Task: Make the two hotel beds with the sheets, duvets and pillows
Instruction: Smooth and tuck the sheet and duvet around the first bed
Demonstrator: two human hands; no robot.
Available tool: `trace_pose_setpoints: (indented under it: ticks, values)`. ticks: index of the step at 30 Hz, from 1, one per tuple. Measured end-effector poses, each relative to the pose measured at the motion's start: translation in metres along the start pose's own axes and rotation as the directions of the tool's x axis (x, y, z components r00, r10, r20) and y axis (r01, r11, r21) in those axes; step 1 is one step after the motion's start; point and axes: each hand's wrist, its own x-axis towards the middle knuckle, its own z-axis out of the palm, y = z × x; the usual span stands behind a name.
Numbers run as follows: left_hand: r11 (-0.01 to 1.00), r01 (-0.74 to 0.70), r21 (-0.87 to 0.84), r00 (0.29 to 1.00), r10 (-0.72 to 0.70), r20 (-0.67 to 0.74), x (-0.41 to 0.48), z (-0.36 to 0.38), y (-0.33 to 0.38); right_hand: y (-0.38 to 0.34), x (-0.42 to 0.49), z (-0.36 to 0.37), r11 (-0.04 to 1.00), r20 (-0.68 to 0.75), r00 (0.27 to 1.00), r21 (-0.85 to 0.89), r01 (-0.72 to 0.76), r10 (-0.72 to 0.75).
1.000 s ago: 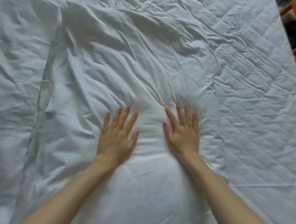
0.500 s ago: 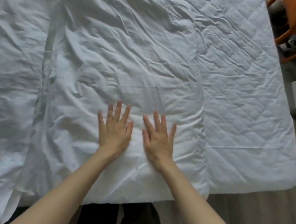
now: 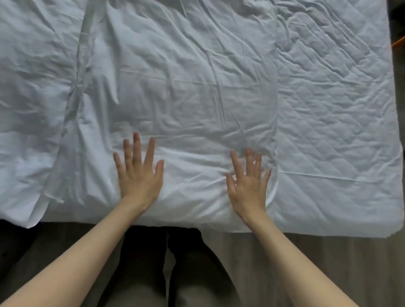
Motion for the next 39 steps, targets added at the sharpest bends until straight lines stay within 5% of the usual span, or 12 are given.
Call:
trace_pose_setpoints:
  ticks: [3, 7, 13, 18, 21, 30, 39]
  values:
    - [0.986, -0.165, 0.031, 0.986, 0.164, 0.030, -0.032, 0.009, 0.030, -0.036, -0.019, 0.016, 0.983, 0.120, 0.976, 0.007, 0.182, -0.182]
    - [0.993, -0.086, 0.086, 0.991, 0.076, 0.113, -0.048, 0.031, 0.005, -0.019, -0.031, 0.030, 0.984, 0.306, 0.945, -0.093, 0.154, -0.119]
    - [0.996, 0.050, 0.072, 0.977, -0.064, 0.206, -0.045, 0.015, -0.062, 0.042, -0.032, 0.003, 0.988, 0.364, 0.931, -0.130, 0.083, -0.030]
    - [0.999, 0.052, -0.004, 0.955, -0.049, 0.292, -0.044, -0.021, -0.057, 0.006, -0.026, -0.037, 0.993, 0.311, 0.950, -0.103, 0.056, -0.021]
    - [0.999, 0.012, -0.050, 0.984, -0.003, 0.176, -0.052, -0.058, -0.061, -0.034, -0.033, -0.068, 0.996, 0.219, 0.972, 0.041, 0.074, -0.081]
    - [0.997, 0.063, -0.038, 0.997, -0.065, -0.044, -0.080, -0.154, -0.143, -0.176, -0.054, -0.117, 0.927, 0.075, 0.925, 0.072, 0.367, -0.372]
    - [0.985, 0.114, -0.130, 0.983, -0.131, -0.132, -0.116, -0.214, -0.313, -0.350, -0.096, -0.102, 0.880, 0.089, 0.931, 0.369, 0.300, -0.355]
